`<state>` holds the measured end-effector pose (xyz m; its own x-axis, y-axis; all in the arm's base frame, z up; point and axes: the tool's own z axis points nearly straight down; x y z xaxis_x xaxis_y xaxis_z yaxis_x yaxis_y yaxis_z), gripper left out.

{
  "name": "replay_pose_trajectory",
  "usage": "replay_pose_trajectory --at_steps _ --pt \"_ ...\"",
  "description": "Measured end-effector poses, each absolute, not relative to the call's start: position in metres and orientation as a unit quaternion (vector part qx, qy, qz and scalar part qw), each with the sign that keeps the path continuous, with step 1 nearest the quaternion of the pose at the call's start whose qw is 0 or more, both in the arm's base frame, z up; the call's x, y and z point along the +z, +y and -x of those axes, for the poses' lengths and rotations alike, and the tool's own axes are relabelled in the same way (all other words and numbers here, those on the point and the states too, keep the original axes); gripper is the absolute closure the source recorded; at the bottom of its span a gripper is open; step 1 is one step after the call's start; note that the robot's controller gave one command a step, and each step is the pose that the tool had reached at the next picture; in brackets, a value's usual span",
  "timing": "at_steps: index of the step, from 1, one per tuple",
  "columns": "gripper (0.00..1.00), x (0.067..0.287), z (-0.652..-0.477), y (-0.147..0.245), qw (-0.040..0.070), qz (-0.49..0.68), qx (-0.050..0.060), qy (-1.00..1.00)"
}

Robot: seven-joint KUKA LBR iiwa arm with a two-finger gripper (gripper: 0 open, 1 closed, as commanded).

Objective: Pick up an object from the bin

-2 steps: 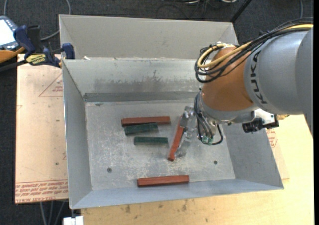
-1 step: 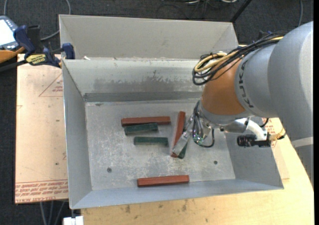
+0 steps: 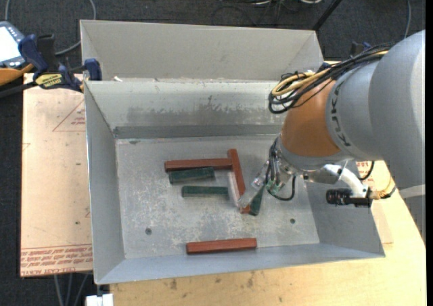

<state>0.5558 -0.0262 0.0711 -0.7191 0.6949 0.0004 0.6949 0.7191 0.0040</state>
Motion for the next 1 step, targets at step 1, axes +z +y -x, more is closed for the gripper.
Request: replay_pose_trajectory --at_steps 1 --pt "0.0 0.0933 -0.5341 0.0213 0.0 -0.376 0.001 0.927"
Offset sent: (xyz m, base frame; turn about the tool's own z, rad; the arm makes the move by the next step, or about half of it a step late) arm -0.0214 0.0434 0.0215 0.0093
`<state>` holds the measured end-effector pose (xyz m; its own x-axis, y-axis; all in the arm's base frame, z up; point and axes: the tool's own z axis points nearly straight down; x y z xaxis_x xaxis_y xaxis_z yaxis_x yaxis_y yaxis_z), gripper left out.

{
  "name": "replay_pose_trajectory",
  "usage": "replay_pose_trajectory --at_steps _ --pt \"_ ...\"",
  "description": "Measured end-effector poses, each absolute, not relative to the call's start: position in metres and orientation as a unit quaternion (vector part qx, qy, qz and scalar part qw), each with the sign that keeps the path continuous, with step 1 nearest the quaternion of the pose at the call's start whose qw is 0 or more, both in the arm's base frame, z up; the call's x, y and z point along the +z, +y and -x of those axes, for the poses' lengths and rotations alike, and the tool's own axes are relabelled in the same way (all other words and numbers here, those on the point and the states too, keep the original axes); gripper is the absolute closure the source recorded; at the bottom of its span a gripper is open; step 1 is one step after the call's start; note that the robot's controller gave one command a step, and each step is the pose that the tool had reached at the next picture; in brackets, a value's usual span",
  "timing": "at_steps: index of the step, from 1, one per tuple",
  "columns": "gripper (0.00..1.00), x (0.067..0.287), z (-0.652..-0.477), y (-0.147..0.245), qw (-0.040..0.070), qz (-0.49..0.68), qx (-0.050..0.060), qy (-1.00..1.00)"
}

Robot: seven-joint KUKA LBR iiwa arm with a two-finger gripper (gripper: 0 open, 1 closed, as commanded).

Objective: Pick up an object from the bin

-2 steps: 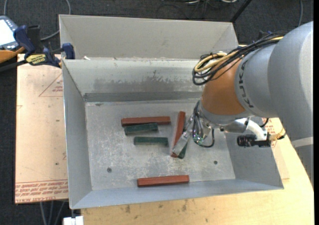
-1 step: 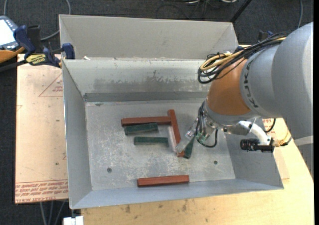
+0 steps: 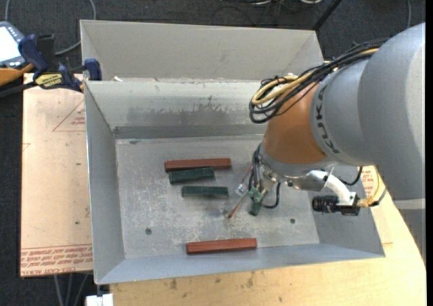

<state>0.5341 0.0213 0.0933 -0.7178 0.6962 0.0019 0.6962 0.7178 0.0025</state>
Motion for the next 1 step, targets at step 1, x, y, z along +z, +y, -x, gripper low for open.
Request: replay_pose_trajectory --at_steps 1 --pt "0.0 0.0927 -0.5526 0.0619 -0.001 0.45 -0.001 -0.893"
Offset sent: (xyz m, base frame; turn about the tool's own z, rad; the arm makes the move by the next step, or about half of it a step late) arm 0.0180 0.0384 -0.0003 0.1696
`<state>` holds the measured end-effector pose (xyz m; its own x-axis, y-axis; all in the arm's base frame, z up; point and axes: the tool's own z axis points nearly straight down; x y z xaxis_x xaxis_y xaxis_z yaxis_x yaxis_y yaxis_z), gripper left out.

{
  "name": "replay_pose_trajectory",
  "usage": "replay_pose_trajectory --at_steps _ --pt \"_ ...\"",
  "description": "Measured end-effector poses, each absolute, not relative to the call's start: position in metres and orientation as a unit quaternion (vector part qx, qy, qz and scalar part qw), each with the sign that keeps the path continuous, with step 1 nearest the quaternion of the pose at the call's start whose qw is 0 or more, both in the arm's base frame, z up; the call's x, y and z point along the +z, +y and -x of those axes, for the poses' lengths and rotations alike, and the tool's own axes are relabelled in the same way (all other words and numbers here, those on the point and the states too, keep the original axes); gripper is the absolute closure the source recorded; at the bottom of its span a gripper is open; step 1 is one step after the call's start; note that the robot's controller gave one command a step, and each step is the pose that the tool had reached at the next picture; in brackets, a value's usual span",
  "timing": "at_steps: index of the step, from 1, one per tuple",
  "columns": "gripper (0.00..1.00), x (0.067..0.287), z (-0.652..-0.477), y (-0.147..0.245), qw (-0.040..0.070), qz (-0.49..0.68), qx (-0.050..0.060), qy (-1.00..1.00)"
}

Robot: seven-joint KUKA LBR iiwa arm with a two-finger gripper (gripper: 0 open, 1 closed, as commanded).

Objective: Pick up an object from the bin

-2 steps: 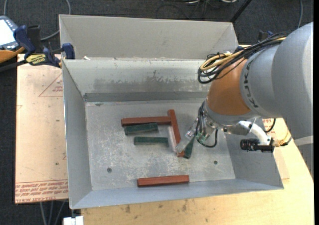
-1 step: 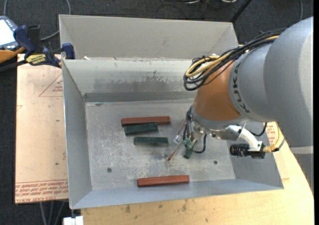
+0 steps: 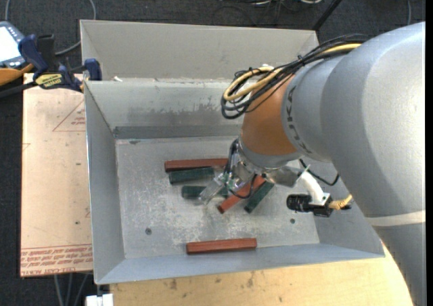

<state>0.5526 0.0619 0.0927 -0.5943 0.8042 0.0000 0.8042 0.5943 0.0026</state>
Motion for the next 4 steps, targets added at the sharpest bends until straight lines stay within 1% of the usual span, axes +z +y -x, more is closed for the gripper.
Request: replay_pose_trajectory --at_steps 1,2,3,4 --pt "0.0 0.07 -0.59 0.084 0.001 -0.52 0.001 0.854" --pt "0.0 0.069 -0.654 0.047 -0.004 -0.556 -0.002 0.831" --pt "1.0 0.071 -0.655 0.049 -0.001 -0.555 0.0 0.832" --pt "1.0 0.169 -0.621 0.058 0.003 -0.564 0.003 0.826"
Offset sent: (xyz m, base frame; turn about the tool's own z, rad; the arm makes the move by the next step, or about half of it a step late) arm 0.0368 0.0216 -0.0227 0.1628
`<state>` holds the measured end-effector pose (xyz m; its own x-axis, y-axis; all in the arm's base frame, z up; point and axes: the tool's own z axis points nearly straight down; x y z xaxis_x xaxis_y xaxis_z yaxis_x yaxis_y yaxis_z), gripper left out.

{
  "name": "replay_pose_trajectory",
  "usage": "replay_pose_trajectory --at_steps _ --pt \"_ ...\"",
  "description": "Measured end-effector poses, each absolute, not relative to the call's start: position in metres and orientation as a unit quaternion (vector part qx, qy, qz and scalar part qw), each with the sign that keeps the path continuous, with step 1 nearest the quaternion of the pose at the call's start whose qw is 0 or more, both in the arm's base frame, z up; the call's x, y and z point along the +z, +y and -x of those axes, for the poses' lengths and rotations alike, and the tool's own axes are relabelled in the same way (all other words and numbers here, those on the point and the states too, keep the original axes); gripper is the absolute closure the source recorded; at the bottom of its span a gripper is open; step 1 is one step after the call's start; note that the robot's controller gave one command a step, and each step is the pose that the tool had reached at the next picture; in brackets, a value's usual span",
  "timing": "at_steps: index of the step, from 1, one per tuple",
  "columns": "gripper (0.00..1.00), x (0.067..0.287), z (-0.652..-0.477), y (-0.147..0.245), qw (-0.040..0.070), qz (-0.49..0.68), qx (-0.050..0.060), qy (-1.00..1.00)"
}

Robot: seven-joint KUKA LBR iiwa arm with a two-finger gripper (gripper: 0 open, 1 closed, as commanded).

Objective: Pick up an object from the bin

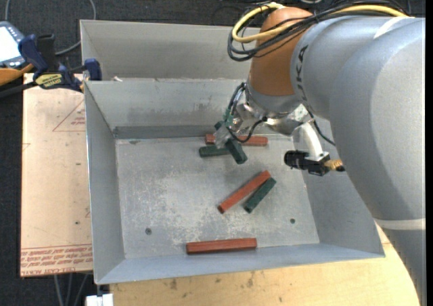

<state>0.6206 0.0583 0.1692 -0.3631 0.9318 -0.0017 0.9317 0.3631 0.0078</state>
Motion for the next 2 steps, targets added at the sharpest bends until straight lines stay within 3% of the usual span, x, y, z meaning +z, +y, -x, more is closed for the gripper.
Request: replay_pose_trajectory --at_steps 1,2 --pt "1.0 0.328 -0.596 0.055 0.004 -0.556 0.003 0.831" --pt "1.0 0.311 -0.555 -0.016 0.0 -0.468 -0.001 0.884"
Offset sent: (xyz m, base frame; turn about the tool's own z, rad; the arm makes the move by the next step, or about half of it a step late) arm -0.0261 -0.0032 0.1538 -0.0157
